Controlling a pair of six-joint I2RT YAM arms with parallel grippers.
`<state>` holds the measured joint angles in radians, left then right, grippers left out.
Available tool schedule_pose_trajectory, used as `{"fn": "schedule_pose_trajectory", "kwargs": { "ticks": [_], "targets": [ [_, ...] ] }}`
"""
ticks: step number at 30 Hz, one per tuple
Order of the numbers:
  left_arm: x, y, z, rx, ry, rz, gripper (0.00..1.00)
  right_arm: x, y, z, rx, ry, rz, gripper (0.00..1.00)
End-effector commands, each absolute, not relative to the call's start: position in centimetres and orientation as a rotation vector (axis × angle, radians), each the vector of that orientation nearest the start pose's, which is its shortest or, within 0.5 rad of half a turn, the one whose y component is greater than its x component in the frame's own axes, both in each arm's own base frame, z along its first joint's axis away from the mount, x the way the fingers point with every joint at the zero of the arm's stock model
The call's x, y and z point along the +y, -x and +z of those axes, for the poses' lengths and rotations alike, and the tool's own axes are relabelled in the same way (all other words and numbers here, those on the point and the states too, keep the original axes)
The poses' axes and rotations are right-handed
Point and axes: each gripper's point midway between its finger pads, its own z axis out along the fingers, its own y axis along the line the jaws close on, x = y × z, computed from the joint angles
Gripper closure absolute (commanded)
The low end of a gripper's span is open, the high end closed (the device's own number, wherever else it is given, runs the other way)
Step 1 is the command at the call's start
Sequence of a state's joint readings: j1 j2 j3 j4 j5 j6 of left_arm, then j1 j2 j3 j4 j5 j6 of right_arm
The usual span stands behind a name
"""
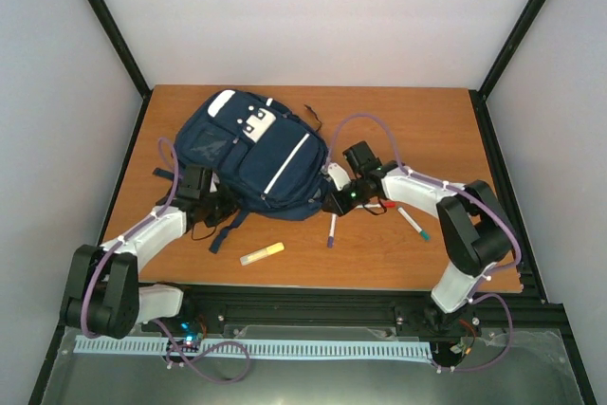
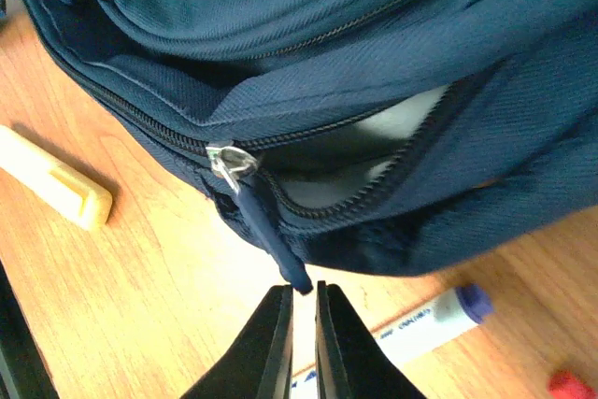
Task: Pack the student bag
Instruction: Zip the student bag at the center of the board.
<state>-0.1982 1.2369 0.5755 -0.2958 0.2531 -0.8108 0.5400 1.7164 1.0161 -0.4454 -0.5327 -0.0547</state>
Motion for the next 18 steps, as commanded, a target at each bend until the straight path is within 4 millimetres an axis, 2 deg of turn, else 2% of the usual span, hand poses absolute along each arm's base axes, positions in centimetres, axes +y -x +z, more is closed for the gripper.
{"fn": "schedule_pose_trajectory", "kwargs": {
  "ticks": [1,3,5,7,11,14,18],
  "targets": [
    [-8.5,-30.6,7.6,2.501,0.674,-0.6,0.98,25.7,-29.0,8.2,2.484,0.946,0.787,0.89],
    [-8.4,-30.4,8.3,2.494,0.654,-0.592,0.85,25.2,-29.3,8.8,2.462,0.936,0.742,0.83],
    [-8.5,-30.0,9.3,2.48,0.63,-0.607,0.64,24.8,-29.4,9.6,2.433,0.933,0.708,0.79],
    [-8.6,-29.3,10.3,2.461,0.615,-0.628,0.52,24.7,-29.6,10.5,2.394,0.934,0.676,0.75],
    [-9.5,-27.9,12.2,2.405,0.575,-0.737,0.44,25.3,-28.9,10.7,2.35,1.017,0.634,0.69],
    [-11.0,-26.8,12.6,2.395,0.568,-0.857,0.42,26.4,-27.9,10.2,2.331,1.091,0.675,0.63],
    [-13.1,-25.9,13.0,2.397,0.572,-0.95,0.4,28.0,-27.5,9.7,2.334,1.147,0.704,0.56]
  ]
}}
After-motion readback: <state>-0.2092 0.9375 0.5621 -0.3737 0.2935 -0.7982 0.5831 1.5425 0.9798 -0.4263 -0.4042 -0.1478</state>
